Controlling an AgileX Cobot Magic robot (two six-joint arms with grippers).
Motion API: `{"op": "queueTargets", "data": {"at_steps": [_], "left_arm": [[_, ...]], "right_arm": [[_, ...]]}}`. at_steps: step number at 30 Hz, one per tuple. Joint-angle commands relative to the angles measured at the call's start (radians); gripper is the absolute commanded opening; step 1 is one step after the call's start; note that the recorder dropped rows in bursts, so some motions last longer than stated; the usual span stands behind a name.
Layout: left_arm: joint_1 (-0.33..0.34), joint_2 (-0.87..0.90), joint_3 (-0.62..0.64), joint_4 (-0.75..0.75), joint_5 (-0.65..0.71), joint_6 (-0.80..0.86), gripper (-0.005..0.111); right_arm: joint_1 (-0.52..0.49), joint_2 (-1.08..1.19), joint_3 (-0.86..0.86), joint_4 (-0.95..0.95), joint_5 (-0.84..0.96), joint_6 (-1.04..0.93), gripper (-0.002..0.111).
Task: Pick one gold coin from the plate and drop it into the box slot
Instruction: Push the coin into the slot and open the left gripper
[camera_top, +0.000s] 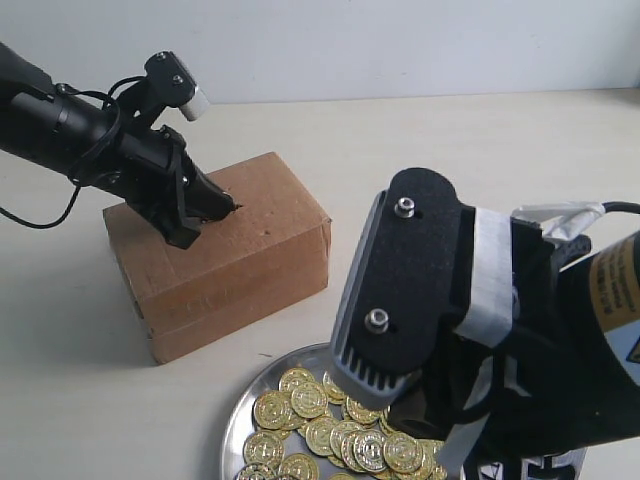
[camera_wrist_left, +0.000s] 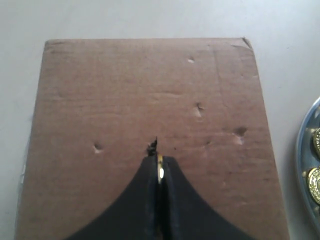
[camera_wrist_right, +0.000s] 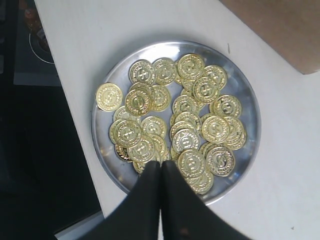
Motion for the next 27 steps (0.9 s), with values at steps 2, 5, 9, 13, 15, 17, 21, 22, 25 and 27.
{"op": "queueTargets", "data": {"at_steps": [2,5,9,13,15,17,21,22,25,27], "left_arm": [[-0.001,0.004,-0.002,-0.004,-0.002,0.006,0.000],[-0.001,0.004,-0.002,-0.004,-0.002,0.006,0.000],[-0.001,0.004,-0.002,-0.004,0.003,0.006,0.012],[-0.001,0.004,-0.002,-0.006,0.003,0.006,0.032],[-0.001,0.004,-0.002,-0.013,0.003,0.006,0.037],[-0.001,0.004,-0.002,-0.013,0.003,0.006,0.036],[-0.001,-0.008,-0.002,-0.013,0.003,-0.001,0.036],[-0.001,-0.018,-0.002,-0.013,0.003,-0.001,0.036],[-0.001,-0.062,-0.002,-0.013,0.007,-0.010,0.036],[-0.001,-0.101,-0.002,-0.009,0.007,-0.030,0.029]], "right_arm": [[-0.002,-0.008,0.003,-0.001,-0.009,0.002,0.000],[-0.002,-0.008,0.003,0.001,-0.009,0.002,0.000],[-0.002,-0.008,0.003,0.003,-0.009,0.002,0.000],[-0.002,-0.008,0.003,0.003,-0.009,0.002,0.000],[-0.002,-0.008,0.003,0.003,-0.009,0.002,0.000],[-0.002,-0.008,0.003,0.003,-0.009,0.002,0.000],[-0.002,-0.008,0.003,0.003,-0.009,0.002,0.000],[-0.002,-0.008,0.003,0.003,-0.009,0.002,0.000],[-0.002,-0.008,0.003,0.003,-0.009,0.002,0.000],[-0.002,-0.008,0.003,0.003,-0.011,0.002,0.000]]}}
